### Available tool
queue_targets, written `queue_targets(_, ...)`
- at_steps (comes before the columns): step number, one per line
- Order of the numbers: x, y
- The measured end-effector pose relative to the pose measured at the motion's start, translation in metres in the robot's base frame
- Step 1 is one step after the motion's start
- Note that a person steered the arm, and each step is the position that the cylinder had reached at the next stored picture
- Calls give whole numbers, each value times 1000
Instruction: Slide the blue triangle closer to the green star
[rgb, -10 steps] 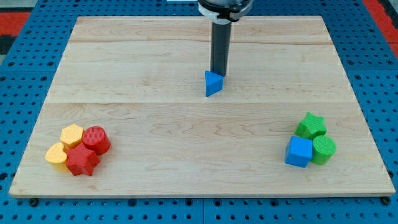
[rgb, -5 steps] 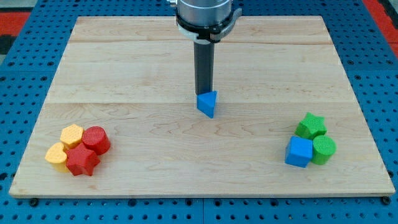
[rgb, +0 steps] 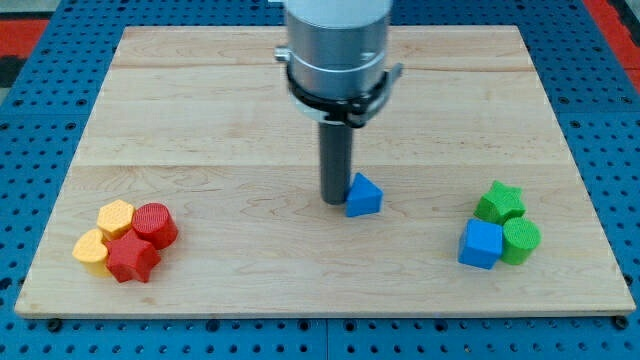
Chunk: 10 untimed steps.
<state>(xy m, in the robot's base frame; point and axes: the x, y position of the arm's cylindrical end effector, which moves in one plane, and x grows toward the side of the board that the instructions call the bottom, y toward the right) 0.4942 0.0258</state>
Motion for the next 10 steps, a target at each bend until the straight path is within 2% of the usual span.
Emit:
queue_targets(2, 2, 56)
queue_targets(4, -10, 52)
queue_targets(8, 18, 79)
queue_targets(10, 18, 92)
